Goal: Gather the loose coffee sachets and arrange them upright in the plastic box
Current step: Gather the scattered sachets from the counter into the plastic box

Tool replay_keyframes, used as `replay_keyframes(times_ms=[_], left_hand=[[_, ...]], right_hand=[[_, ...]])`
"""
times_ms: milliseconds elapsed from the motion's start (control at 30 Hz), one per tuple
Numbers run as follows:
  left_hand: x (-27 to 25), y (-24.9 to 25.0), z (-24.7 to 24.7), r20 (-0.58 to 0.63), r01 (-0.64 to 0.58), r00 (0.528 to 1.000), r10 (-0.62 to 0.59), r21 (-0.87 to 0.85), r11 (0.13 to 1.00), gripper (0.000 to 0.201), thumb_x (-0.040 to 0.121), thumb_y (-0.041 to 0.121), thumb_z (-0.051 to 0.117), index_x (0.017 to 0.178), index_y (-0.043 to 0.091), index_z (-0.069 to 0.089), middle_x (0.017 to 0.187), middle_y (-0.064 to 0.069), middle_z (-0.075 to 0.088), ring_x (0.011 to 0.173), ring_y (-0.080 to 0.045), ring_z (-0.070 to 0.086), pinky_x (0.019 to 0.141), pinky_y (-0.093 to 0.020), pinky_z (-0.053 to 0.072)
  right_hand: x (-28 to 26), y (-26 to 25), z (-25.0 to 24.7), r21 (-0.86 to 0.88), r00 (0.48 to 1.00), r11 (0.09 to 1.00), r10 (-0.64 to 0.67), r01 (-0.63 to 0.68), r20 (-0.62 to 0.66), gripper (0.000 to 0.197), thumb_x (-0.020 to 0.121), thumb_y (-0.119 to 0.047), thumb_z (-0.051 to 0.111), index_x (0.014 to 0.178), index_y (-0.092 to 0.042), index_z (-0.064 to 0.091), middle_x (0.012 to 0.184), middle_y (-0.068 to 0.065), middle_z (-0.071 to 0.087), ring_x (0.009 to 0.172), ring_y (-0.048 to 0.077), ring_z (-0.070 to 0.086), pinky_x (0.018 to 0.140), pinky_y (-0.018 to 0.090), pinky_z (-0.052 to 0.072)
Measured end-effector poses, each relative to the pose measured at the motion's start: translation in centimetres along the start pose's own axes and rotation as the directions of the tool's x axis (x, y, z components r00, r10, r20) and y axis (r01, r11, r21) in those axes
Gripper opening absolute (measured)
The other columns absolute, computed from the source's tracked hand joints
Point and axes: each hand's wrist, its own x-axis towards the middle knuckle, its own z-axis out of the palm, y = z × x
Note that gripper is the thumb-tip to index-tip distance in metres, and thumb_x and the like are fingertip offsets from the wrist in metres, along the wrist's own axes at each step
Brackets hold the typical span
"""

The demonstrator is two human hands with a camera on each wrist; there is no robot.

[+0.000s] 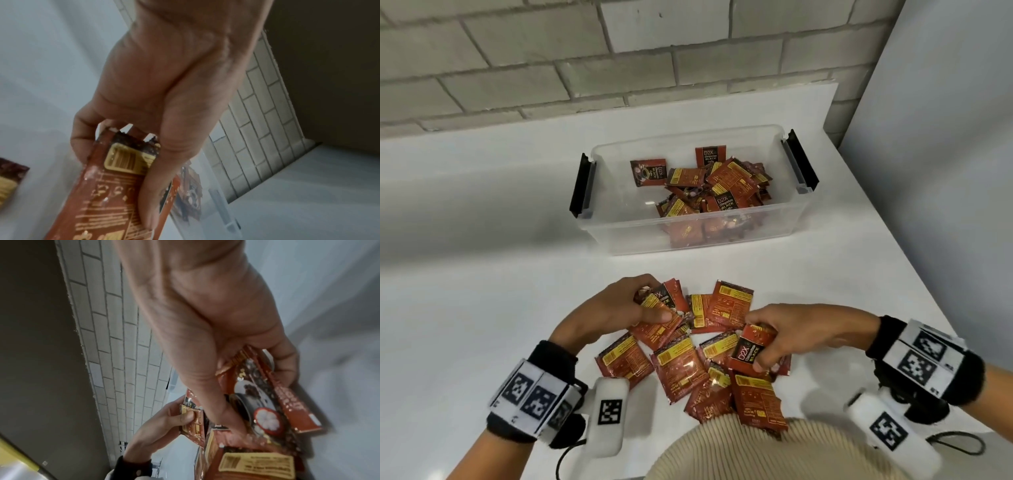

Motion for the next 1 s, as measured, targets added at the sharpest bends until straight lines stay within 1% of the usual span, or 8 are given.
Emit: replay_keyframes(times_ms=[100, 300, 433, 533, 667, 833, 900, 1000], left_hand=[[-0.7, 0.4, -0.8, 0.018, -0.028, 0.999, 0.031, -0.118, 0.993, 0.052, 0.066, 0.040, 0.078, 0.109, 0.020, 0.059, 0.095, -0.001, 0.073, 0.085, -0.016, 0.072, 0.070, -0.026, 0.056], [-2.3, 1.7, -2.0, 0.114, -0.094, 0.986, 0.118, -0.201, 0.975, 0.043, 0.075, 0.022, 0.072, 0.115, 0.017, 0.060, 0.101, -0.002, 0.074, 0.093, -0.018, 0.071, 0.073, -0.022, 0.055], [-1.7, 2.3, -1.1, 0.173, -0.096, 0.976, 0.131, -0.195, 0.976, 0.034, 0.077, 0.021, 0.071, 0.110, 0.014, 0.066, 0.101, -0.005, 0.075, 0.094, -0.023, 0.071, 0.080, -0.027, 0.055], [-0.1, 2.5, 0.4, 0.175, -0.091, 0.977, 0.123, -0.182, 0.979, 0.036, 0.075, 0.021, 0.073, 0.110, 0.012, 0.067, 0.101, -0.006, 0.074, 0.094, -0.024, 0.071, 0.083, -0.031, 0.057], [2.2, 2.2, 2.3, 0.165, -0.108, 0.980, 0.115, -0.047, 0.993, 0.045, 0.075, 0.033, 0.080, 0.115, 0.019, 0.065, 0.106, -0.001, 0.073, 0.095, -0.020, 0.070, 0.093, -0.042, 0.053], [3.5, 2.4, 3.4, 0.113, -0.091, 0.990, 0.085, 0.048, 0.995, 0.051, 0.076, 0.033, 0.079, 0.122, 0.023, 0.060, 0.116, 0.000, 0.068, 0.100, -0.015, 0.066, 0.095, -0.036, 0.051], [3.6, 2.6, 3.5, 0.128, -0.074, 0.989, 0.070, 0.023, 0.997, 0.052, 0.075, 0.031, 0.080, 0.122, 0.023, 0.060, 0.115, 0.001, 0.068, 0.101, -0.016, 0.066, 0.096, -0.038, 0.051], [3.3, 3.4, 3.1, 0.155, -0.080, 0.984, 0.090, -0.067, 0.995, 0.046, 0.077, 0.022, 0.079, 0.119, 0.018, 0.062, 0.110, -0.001, 0.071, 0.099, -0.018, 0.068, 0.095, -0.040, 0.052]], right_hand=[[-0.6, 0.0, -0.8, 0.067, 0.999, 0.998, -0.017, 0.019, -0.034, 0.037, 0.082, -0.005, 0.070, 0.112, -0.022, 0.055, 0.098, -0.006, 0.069, 0.084, 0.006, 0.067, 0.066, 0.018, 0.052], [-2.2, 0.1, -3.9, 0.054, 0.979, 0.997, -0.046, 0.058, -0.197, 0.030, 0.084, -0.010, 0.071, 0.111, -0.013, 0.058, 0.105, 0.004, 0.071, 0.092, 0.019, 0.069, 0.079, 0.035, 0.058], [-1.6, -0.5, -5.0, 0.073, 0.967, 0.994, -0.056, 0.076, -0.247, 0.028, 0.084, -0.008, 0.070, 0.108, -0.010, 0.056, 0.095, 0.006, 0.072, 0.074, 0.013, 0.069, 0.060, 0.027, 0.054], [-0.1, -1.0, -4.9, -0.013, 0.965, 0.999, -0.031, 0.029, -0.260, 0.035, 0.082, -0.010, 0.072, 0.111, -0.011, 0.053, 0.099, 0.007, 0.069, 0.073, 0.011, 0.067, 0.057, 0.022, 0.051], [1.8, -1.4, -4.0, -0.228, 0.964, 0.972, -0.014, -0.049, -0.266, 0.045, 0.078, -0.018, 0.075, 0.112, -0.015, 0.046, 0.104, 0.006, 0.066, 0.082, 0.016, 0.064, 0.064, 0.027, 0.053], [2.8, -1.6, -3.5, -0.346, 0.962, 0.931, 0.016, -0.114, -0.274, 0.054, 0.076, -0.025, 0.078, 0.113, -0.013, 0.041, 0.106, 0.006, 0.056, 0.095, 0.023, 0.059, 0.077, 0.036, 0.052], [2.8, -1.5, -3.6, -0.310, 0.962, 0.945, 0.023, -0.110, -0.272, 0.048, 0.075, -0.026, 0.079, 0.109, -0.011, 0.048, 0.100, 0.002, 0.053, 0.095, 0.021, 0.058, 0.078, 0.033, 0.051], [2.3, -1.4, -4.2, -0.126, 0.978, 0.991, 0.019, -0.047, -0.210, 0.032, 0.078, -0.016, 0.077, 0.100, -0.020, 0.054, 0.101, 0.001, 0.066, 0.092, 0.017, 0.066, 0.076, 0.027, 0.055]])
